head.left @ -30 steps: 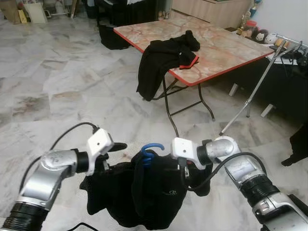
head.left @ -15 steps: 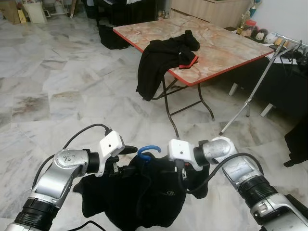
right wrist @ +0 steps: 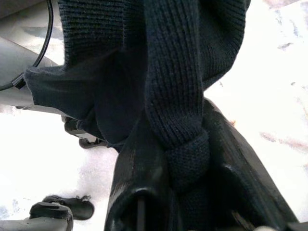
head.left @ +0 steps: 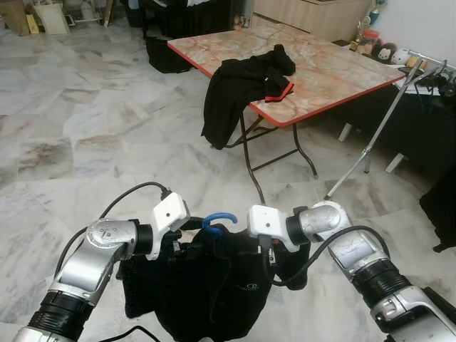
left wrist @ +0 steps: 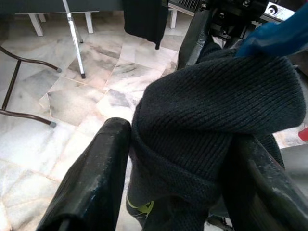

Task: Hang hanger

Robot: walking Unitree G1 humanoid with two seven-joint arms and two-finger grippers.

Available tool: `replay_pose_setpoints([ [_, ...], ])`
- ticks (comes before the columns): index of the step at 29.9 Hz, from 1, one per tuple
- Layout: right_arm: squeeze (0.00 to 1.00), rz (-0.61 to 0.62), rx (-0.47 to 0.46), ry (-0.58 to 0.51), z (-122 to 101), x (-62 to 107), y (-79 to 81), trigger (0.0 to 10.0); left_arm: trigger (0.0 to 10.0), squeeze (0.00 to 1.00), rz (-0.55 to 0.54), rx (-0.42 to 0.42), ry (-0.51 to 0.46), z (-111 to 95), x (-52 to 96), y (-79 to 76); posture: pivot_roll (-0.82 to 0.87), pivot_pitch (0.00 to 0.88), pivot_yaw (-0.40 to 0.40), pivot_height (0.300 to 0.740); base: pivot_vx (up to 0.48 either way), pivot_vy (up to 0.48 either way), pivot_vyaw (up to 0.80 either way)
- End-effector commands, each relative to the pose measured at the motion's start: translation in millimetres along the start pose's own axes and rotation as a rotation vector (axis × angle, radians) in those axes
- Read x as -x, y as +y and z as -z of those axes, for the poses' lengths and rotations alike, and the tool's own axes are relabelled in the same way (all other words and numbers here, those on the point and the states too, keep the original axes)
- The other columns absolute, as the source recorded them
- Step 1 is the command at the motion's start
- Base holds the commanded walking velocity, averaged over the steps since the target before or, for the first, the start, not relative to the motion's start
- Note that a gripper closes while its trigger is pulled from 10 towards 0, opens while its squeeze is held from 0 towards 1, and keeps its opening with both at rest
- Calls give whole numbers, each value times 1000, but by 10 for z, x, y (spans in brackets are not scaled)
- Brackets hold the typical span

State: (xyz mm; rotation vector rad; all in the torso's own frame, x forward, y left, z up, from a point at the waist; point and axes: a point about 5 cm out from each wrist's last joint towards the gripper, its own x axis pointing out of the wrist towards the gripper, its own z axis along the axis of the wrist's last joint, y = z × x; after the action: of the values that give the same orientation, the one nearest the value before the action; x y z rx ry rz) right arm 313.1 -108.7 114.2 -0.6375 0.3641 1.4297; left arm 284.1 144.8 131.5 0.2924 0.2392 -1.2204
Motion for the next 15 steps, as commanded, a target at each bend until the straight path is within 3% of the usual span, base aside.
replay_pose_setpoints([
  [1,0,-22,55,-52,-155,-36,11,10000,0,0,15,-24,-1,-34,-53,0,37,0,-72,740,0,0,0],
  [5,0,-24,57,-54,-166,-41,8,10000,392,0,23,-30,1,-37,-69,-7,35,0,-73,740,0,0,0],
  [6,0,-24,58,-54,-170,-41,7,10000,4118,0,23,-33,2,-38,-74,-6,35,0,-73,740,0,0,0],
  [7,0,-26,60,-55,-177,-43,5,10000,10000,0,30,-38,7,-37,-80,-12,35,0,-73,740,0,0,0],
  [15,0,-34,68,-57,-194,-38,11,10000,10000,0,58,-37,16,-17,-102,-47,32,0,-74,740,0,0,0],
])
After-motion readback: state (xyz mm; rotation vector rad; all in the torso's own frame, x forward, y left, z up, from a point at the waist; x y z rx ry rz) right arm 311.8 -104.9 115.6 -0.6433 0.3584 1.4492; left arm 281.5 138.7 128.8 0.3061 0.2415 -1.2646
